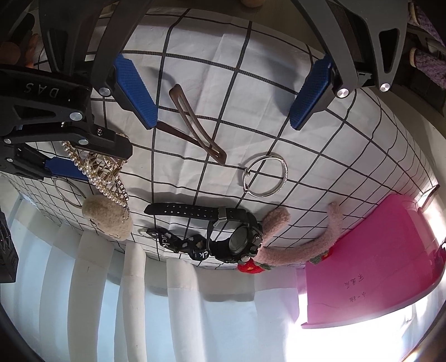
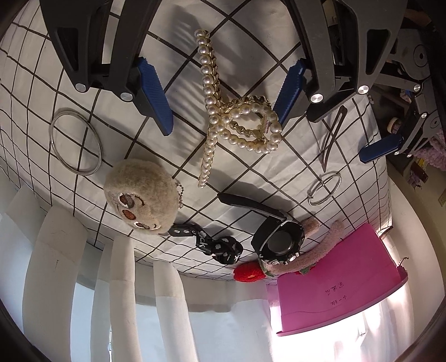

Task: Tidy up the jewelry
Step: 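Grasp the brown hair clip with the left tool while the right tool grasps the pearl hair claw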

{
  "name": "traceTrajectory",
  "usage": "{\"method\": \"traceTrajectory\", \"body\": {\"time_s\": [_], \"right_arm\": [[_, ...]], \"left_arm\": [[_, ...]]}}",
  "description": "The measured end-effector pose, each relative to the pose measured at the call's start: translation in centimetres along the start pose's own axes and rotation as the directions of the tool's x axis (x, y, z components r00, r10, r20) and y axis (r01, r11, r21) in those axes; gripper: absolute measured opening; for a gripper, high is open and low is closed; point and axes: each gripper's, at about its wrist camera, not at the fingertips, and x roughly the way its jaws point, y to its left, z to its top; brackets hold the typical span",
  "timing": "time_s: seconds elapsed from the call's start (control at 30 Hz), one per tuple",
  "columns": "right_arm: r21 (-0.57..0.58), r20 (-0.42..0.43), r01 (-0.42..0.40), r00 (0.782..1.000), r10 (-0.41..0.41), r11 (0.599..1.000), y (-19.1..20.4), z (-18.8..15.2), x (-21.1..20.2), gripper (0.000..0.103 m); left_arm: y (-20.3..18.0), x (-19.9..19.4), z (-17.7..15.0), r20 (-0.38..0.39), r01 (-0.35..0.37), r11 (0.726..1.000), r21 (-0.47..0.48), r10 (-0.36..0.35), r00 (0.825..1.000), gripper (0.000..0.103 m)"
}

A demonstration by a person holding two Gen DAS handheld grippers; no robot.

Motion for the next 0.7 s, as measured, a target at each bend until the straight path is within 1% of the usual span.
{"method": "traceTrajectory", "body": {"time_s": [0.03, 0.07, 0.1, 0.17, 0.23, 0.3, 0.4, 0.43, 0.47, 0.5, 0.57, 0.6, 0.67, 0.7], "right_arm": [[0.002, 0.002, 0.000, 1.000, 0.000, 1.000, 0.0, 0.0, 0.0, 0.066], [0.004, 0.002, 0.000, 1.000, 0.000, 1.000, -0.1, 0.0, 0.0, 0.064], [0.005, 0.004, -0.003, 1.000, 0.003, 1.000, 0.0, 0.1, 0.0, 0.060], [0.006, 0.007, -0.007, 1.000, 0.007, 1.000, -0.1, 0.0, -0.1, 0.054], [0.011, 0.008, -0.007, 1.000, 0.007, 1.000, -0.1, 0.0, -0.2, 0.052], [0.017, 0.012, -0.013, 1.000, 0.013, 1.000, -0.2, 0.0, -0.2, 0.045], [0.022, 0.017, -0.016, 1.000, 0.015, 1.000, -0.3, -0.1, -0.3, 0.044], [0.022, 0.018, -0.016, 1.000, 0.015, 1.000, -0.3, -0.1, -0.3, 0.044], [0.022, 0.018, -0.015, 1.000, 0.015, 1.000, -0.3, -0.2, -0.3, 0.044], [0.023, 0.019, -0.016, 1.000, 0.016, 1.000, -0.3, -0.2, -0.3, 0.044], [0.025, 0.020, -0.017, 1.000, 0.017, 1.000, -0.3, -0.2, -0.3, 0.044], [0.025, 0.021, -0.018, 1.000, 0.018, 1.000, -0.3, -0.2, -0.3, 0.044], [0.027, 0.024, -0.022, 0.999, 0.021, 0.999, -0.3, -0.2, -0.4, 0.043], [0.031, 0.028, -0.024, 0.999, 0.023, 0.999, -0.4, -0.3, -0.5, 0.042]], "left_arm": [[-0.1, 0.0, 0.0, 0.007, -0.002, 1.000, 0.003, 0.002, 1.000, 0.092], [-0.2, 0.0, 0.0, 0.015, -0.001, 1.000, 0.010, 0.001, 1.000, 0.088], [-0.3, -0.1, 0.0, 0.022, 0.006, 1.000, 0.016, -0.006, 1.000, 0.085], [-0.5, -0.4, -0.2, 0.033, 0.016, 0.999, 0.030, -0.017, 0.999, 0.073], [-0.6, -0.7, -0.3, 0.040, 0.022, 0.999, 0.036, -0.023, 0.999, 0.067], [-0.4, -0.9, -0.5, 0.043, 0.023, 0.999, 0.031, -0.025, 0.999, 0.061], [-0.2, -1.1, -0.6, 0.046, 0.032, 0.999, 0.022, -0.033, 0.998, 0.041], [-0.2, -1.2, -0.6, 0.046, 0.036, 0.999, 0.021, -0.037, 0.998, 0.029], [-0.1, -1.3, -0.6, 0.043, 0.046, 0.999, 0.022, -0.047, 0.998, 0.021], [-0.1, -1.3, -0.6, 0.041, 0.053, 0.998, 0.021, -0.054, 0.998, 0.018], [-0.2, -1.3, -0.6, 0.041, 0.059, 0.998, 0.025, -0.060, 0.997, 0.006], [-0.2, -1.4, -0.6, 0.041, 0.059, 0.998, 0.024, -0.060, 0.997, 0.003], [0.1, -1.4, -0.6, 0.039, 0.066, 0.998, 0.005, -0.067, 0.997, 0.003], [0.3, -1.4, -0.7, 0.037, 0.071, 0.997, -0.008, -0.071, 0.997, 0.003]]}}
